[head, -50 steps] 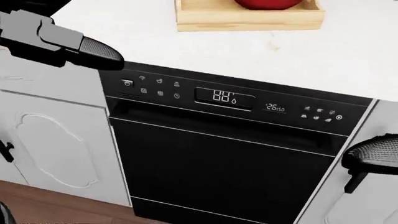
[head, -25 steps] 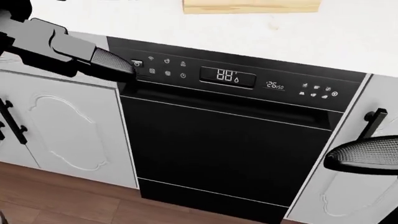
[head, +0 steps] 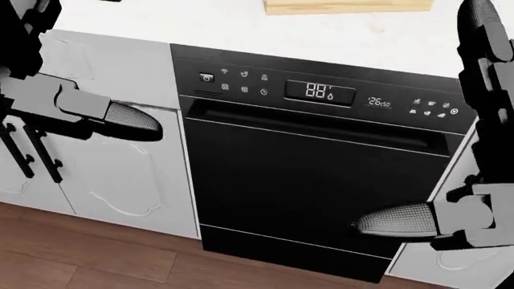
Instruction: Pick up the bowl with cake and place it on the tray. Pick up the cupcake and place it on the tray.
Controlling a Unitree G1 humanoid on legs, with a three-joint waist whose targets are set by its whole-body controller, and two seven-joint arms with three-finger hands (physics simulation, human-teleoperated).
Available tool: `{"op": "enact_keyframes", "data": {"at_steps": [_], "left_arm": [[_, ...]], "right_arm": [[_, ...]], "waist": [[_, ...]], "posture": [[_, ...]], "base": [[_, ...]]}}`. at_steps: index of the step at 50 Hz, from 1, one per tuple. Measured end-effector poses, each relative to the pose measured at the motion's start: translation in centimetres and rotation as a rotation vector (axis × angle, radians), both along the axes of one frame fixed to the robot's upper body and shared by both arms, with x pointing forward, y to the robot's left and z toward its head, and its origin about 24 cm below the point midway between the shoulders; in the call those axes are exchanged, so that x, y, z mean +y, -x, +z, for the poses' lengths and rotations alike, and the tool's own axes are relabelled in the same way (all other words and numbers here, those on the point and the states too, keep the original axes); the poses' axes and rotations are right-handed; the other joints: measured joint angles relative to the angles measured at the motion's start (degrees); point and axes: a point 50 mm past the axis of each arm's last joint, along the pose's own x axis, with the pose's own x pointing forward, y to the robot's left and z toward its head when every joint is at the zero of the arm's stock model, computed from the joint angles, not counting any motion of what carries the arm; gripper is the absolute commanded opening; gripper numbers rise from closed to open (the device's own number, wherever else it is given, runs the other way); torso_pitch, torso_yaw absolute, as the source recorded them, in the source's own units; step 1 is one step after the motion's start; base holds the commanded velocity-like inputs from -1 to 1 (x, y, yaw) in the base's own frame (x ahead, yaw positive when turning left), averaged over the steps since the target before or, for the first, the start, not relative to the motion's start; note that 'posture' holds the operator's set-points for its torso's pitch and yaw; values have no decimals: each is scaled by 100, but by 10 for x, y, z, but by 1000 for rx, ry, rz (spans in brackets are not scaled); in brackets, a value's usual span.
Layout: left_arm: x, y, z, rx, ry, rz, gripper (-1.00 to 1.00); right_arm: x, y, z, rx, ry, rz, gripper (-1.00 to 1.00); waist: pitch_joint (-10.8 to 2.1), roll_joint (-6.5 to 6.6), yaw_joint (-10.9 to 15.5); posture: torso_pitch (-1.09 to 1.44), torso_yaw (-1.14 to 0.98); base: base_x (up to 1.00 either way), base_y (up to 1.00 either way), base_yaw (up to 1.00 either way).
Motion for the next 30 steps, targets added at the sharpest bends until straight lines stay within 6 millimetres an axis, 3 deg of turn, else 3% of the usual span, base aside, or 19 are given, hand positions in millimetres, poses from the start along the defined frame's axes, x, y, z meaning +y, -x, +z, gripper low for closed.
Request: {"op": "enact_keyframes", "data": {"at_steps": [3, 5, 10, 16, 19, 21, 23, 25, 30], "left_arm": [[3, 4, -5, -5, 15, 3, 100], [3, 5, -7, -3, 21, 3, 100], [16, 8, -14, 10, 58, 59, 100], [14, 7, -22, 1, 60, 56, 100], [12, 5, -25, 9, 59, 52, 100], [9, 5, -29, 17, 60, 36, 100], [6, 3, -33, 39, 55, 17, 100], [6, 3, -32, 32, 54, 13, 100], [6, 8, -24, -25, 55, 17, 100]], "right_arm": [[5, -3, -5, 10, 5, 7, 100], [7, -6, -6, 7, 16, 9, 100], [16, -7, -13, 21, 30, 40, 100], [15, -6, -7, -25, 40, 17, 100], [15, -6, -7, -24, 41, 17, 100], [13, -8, -10, -10, 39, 1, 100], [11, -9, -13, 11, 40, -13, 100], [11, -9, -12, 2, 42, -15, 100], [11, -6, -8, -33, 33, -16, 100]], "waist": [[44, 296, -18], [-38, 575, 3], [-84, 441, 76], [-39, 88, 57], [21, -188, 72], [78, -110, -39], [17, -145, -52], [-44, -91, -54], [17, 373, -123]], "posture": [[0, 0], [0, 0], [0, 0], [0, 0], [0, 0], [0, 0], [0, 0], [0, 0], [0, 0]], "base": [[0, 24, 0], [0, 25, 0], [0, 25, 0], [3, 26, 0], [14, 34, 0], [18, 36, 0], [19, 37, 0], [19, 37, 0], [19, 37, 0]]}}
